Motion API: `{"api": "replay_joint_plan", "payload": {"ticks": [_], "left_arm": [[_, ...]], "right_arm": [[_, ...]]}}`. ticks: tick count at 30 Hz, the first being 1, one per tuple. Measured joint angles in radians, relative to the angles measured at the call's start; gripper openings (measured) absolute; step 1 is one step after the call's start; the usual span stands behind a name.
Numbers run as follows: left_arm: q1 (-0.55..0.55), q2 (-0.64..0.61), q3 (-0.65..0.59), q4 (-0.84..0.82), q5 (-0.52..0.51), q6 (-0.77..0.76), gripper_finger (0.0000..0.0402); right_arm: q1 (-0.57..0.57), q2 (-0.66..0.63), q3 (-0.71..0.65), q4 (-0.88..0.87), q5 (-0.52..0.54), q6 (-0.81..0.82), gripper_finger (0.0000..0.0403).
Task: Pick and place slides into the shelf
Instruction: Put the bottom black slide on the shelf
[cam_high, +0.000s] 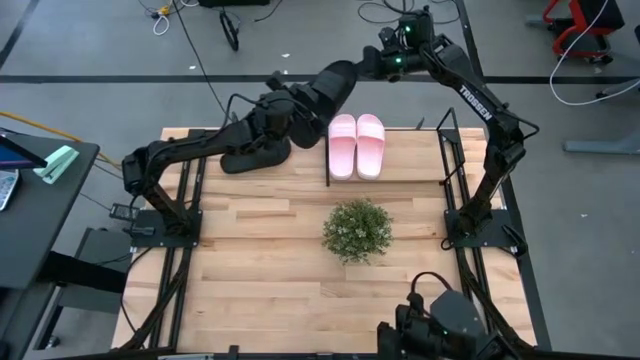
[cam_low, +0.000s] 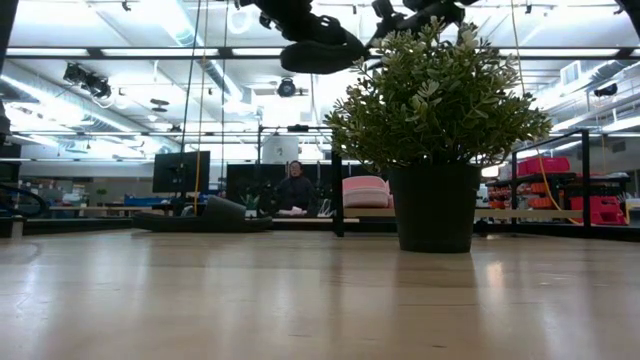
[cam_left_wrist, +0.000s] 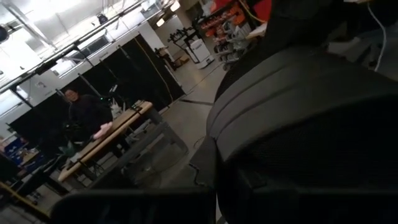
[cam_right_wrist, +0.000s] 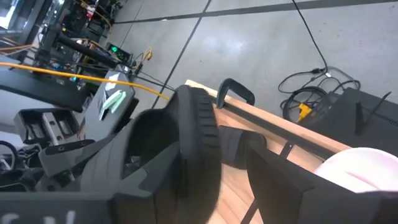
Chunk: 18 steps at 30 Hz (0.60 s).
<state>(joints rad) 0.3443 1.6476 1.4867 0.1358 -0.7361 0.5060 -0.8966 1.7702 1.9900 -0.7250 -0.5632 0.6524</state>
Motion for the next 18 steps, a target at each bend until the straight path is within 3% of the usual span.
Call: {"api": "replay_joint_plan", "payload": {"ticks": [5, 18], "left_arm": [[0.000, 0.002, 0.000, -0.001, 0.004, -0.001, 0.0013], [0.019, 0.004, 0.000, -0.008, 0.024, -0.001, 0.0013]], "right_arm": [[0.012, 0.000, 0.000, -0.001, 0.039, -0.025, 0.0170], [0.003, 0.000, 0.000, 0.007, 0.049, -0.089, 0.0070]]}}
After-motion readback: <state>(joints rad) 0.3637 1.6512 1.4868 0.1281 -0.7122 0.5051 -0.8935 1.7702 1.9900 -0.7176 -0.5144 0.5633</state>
